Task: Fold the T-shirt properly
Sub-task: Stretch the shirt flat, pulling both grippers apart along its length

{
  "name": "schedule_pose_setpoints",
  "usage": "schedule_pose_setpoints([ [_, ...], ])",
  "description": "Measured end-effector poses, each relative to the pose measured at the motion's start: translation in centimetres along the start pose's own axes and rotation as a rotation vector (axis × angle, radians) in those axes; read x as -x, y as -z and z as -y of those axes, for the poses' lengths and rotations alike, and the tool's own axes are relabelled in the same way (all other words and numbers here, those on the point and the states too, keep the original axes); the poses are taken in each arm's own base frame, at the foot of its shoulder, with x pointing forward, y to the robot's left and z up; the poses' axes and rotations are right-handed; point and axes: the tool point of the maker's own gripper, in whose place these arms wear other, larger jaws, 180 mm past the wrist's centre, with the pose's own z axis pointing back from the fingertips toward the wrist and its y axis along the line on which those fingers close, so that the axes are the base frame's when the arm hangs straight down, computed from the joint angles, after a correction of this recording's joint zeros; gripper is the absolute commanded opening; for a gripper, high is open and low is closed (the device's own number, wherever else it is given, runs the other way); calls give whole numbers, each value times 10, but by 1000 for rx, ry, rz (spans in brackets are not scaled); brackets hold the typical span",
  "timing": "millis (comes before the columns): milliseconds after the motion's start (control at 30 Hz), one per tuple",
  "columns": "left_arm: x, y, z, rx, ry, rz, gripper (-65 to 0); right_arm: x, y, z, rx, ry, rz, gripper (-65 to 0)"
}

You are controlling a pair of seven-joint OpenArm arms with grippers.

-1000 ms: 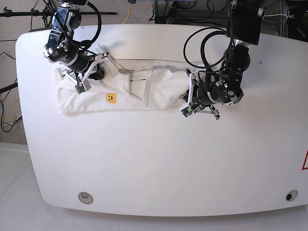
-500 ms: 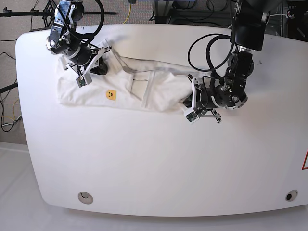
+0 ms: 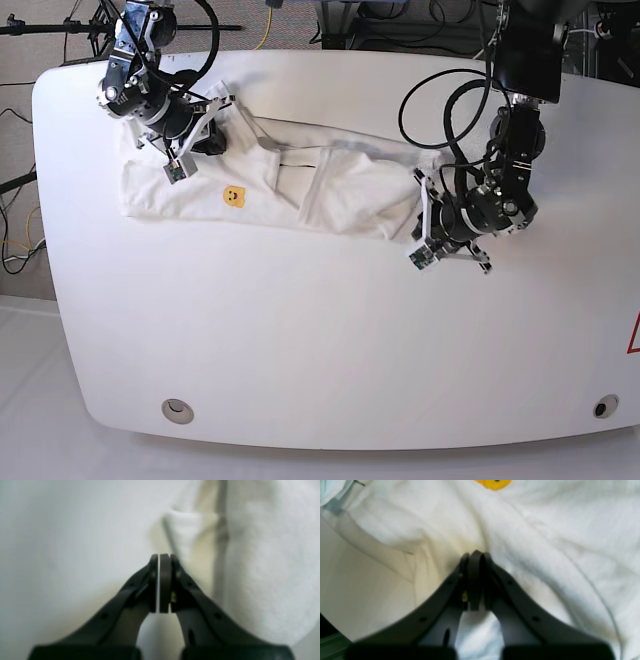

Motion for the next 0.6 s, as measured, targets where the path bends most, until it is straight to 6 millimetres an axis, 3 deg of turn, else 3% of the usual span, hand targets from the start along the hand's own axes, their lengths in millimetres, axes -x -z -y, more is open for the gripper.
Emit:
schedule_pose_setpoints([
  [233, -36, -33, -35, -129, -30, 131, -650, -3, -6, 2, 27, -41, -23, -631],
  [400, -45, -51, -42, -181, -14, 131, -650, -6, -6, 3, 35, -50, -30, -631],
  [600, -49, -59, -40, -195, 2, 116, -650, -17, -12, 4, 57, -75, -8, -631],
])
